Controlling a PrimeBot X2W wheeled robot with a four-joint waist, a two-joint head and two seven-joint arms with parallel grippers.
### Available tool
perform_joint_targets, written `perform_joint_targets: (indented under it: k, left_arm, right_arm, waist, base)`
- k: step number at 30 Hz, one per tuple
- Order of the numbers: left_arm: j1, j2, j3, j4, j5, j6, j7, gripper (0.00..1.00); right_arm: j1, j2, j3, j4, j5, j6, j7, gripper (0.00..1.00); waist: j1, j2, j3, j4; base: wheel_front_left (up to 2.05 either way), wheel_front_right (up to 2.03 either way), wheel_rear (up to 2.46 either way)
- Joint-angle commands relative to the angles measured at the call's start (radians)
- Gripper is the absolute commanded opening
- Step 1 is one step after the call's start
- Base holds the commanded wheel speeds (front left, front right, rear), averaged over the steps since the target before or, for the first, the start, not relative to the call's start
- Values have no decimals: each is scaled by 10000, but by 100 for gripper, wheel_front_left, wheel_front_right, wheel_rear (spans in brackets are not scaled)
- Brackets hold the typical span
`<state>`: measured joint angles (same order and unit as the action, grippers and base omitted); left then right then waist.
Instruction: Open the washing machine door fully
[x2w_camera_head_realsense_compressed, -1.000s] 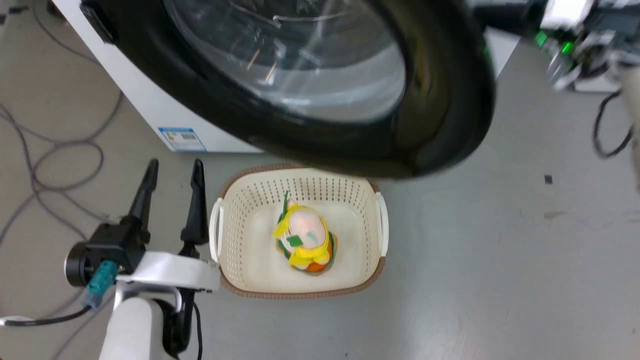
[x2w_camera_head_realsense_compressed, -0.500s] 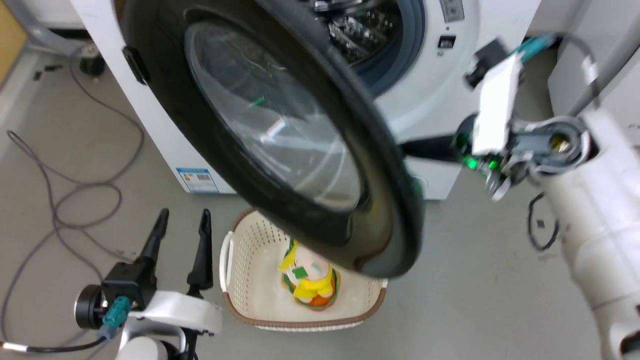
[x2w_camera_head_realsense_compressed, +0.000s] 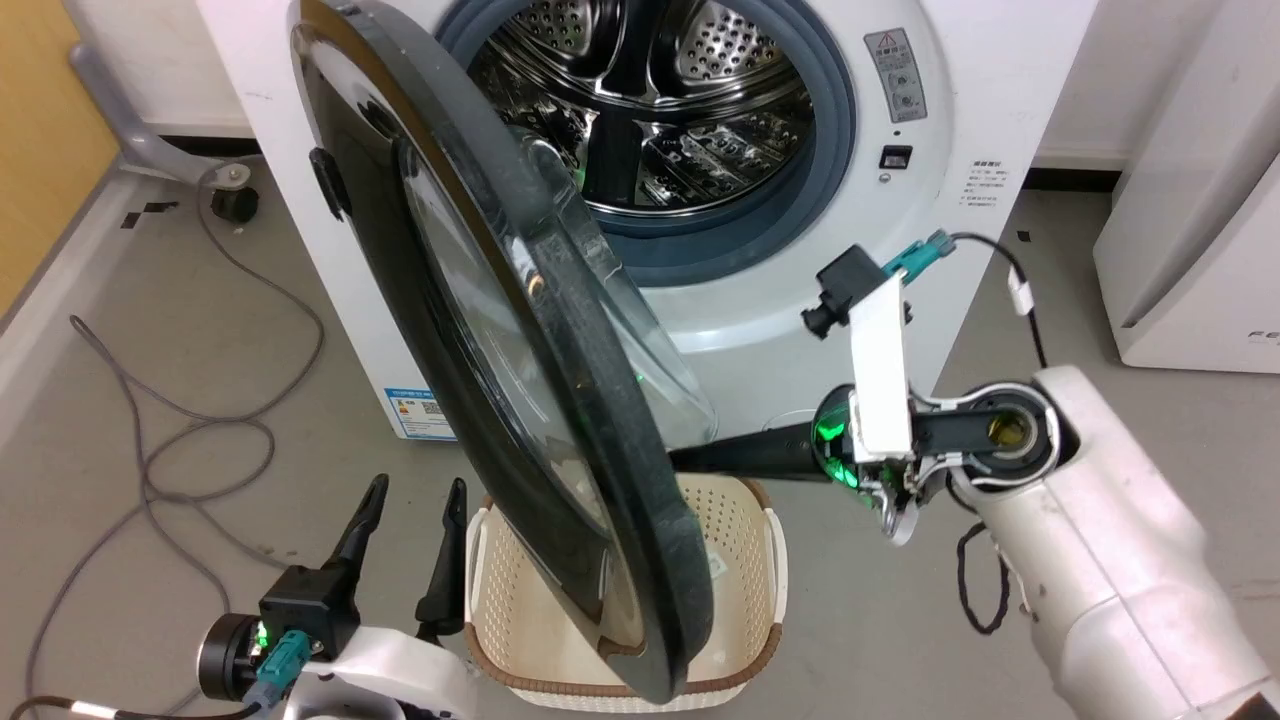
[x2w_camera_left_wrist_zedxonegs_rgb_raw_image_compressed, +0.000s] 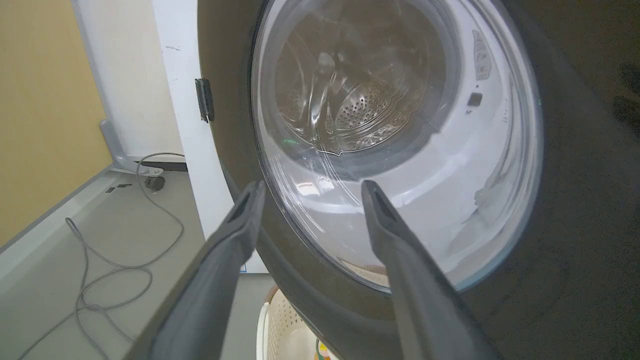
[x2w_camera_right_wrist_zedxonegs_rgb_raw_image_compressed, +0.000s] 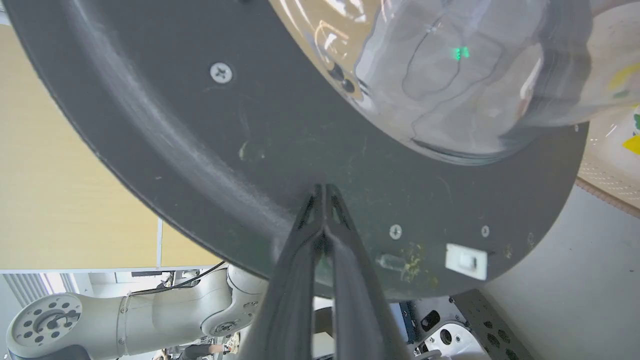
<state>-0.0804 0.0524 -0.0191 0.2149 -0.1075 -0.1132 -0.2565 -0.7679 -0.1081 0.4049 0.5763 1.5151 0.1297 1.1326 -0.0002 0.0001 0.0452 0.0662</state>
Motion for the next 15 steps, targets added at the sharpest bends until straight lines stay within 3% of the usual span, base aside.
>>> perform_joint_targets:
  k: [1, 7, 8, 9, 10, 11, 15]
  left_arm:
    - [95, 7, -44, 44, -21, 44, -53, 100]
    - [127, 3, -182, 150, -12, 37, -53, 100]
    - [123, 3, -200, 165, -14, 37, -53, 100]
    - [123, 3, -200, 165, -14, 37, -53, 100]
    - [114, 2, -209, 180, -18, 36, -53, 100]
    - [106, 2, -221, 202, -20, 39, -53, 100]
    - [115, -2, -261, 227, -59, 88, -53, 100]
  right_arm:
    - [300, 102, 18, -146, 49, 10, -15, 0]
    - [837, 264, -187, -656, 104, 10, -550, 2]
    - [952, 283, -261, -752, 111, 10, -718, 35]
    - [952, 283, -261, -752, 111, 10, -718, 35]
    - [1070, 298, -351, -882, 118, 10, -908, 75]
    - [1199, 311, -474, -1037, 127, 10, -1148, 100]
    - [1782, 345, -1196, -1757, -144, 10, -2831, 100]
  waist:
    - [2, -1, -37, 20]
    - [2, -1, -139, 8]
    - [2, -1, -151, -7]
    - [2, -1, -151, -7]
    - [2, -1, -156, -25]
    - [2, -1, -177, -42]
    - [2, -1, -236, -152]
  base:
    - [0, 0, 0]
    - [0, 0, 0]
    - [0, 0, 0]
    - [0, 0, 0]
    - [0, 0, 0]
    - [0, 0, 0]
    - [0, 0, 0]
